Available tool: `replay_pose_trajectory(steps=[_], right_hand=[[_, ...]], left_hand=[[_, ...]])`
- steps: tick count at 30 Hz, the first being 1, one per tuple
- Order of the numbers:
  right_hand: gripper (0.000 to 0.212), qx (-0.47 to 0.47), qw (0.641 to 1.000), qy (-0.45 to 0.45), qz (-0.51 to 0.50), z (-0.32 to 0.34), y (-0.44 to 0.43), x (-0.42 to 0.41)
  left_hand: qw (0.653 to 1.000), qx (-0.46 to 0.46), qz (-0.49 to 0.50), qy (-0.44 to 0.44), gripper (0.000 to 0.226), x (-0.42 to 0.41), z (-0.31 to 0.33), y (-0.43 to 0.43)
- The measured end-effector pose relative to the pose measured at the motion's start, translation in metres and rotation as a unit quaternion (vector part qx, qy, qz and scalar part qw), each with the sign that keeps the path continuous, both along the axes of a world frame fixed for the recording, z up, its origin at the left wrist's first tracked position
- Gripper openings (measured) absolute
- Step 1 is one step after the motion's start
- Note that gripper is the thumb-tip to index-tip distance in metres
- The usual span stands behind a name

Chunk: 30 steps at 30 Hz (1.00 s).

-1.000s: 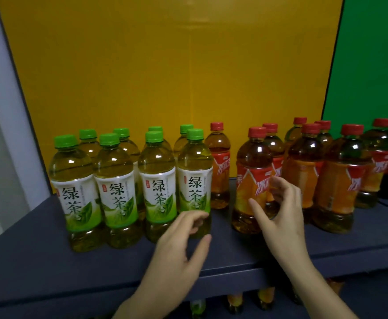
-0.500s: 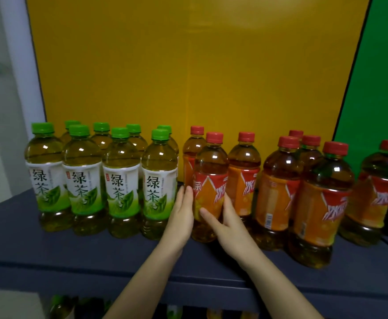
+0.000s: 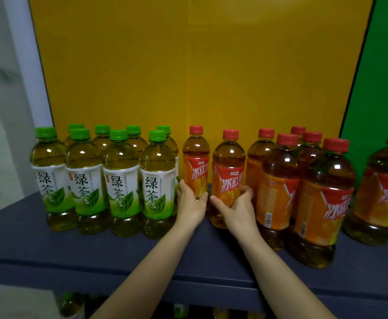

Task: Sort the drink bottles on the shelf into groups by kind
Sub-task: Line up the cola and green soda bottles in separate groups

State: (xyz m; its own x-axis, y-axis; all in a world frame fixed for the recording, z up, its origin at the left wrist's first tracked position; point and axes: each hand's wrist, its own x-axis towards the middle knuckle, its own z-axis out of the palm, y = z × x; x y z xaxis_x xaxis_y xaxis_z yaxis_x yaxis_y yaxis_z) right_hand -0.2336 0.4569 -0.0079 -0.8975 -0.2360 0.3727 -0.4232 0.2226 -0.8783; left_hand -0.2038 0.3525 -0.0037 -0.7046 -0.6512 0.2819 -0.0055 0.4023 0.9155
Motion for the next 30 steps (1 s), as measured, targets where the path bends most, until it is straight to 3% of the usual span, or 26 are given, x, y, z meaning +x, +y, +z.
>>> replay_pose_trajectory(steps=[13,25,30], right_hand=[[0.081,-0.029,0.999,0.027,-0.021,-0.003,-0.016,-0.013],[0.078,0.016,0.995,0.047,-0.091,-0.004,-0.02,-0.019],[0.076,0.009,0.997,0.053,-0.062,0.0,-0.01,-0.009]], left_hand=[[0.998,-0.063,-0.011,-0.008,0.059,-0.008,-0.003,-0.003],[0.997,-0.074,-0.016,0.002,0.06,-0.007,-0.006,-0.005],[0.996,-0.089,-0.026,-0.002,0.068,-0.001,-0.005,-0.001]])
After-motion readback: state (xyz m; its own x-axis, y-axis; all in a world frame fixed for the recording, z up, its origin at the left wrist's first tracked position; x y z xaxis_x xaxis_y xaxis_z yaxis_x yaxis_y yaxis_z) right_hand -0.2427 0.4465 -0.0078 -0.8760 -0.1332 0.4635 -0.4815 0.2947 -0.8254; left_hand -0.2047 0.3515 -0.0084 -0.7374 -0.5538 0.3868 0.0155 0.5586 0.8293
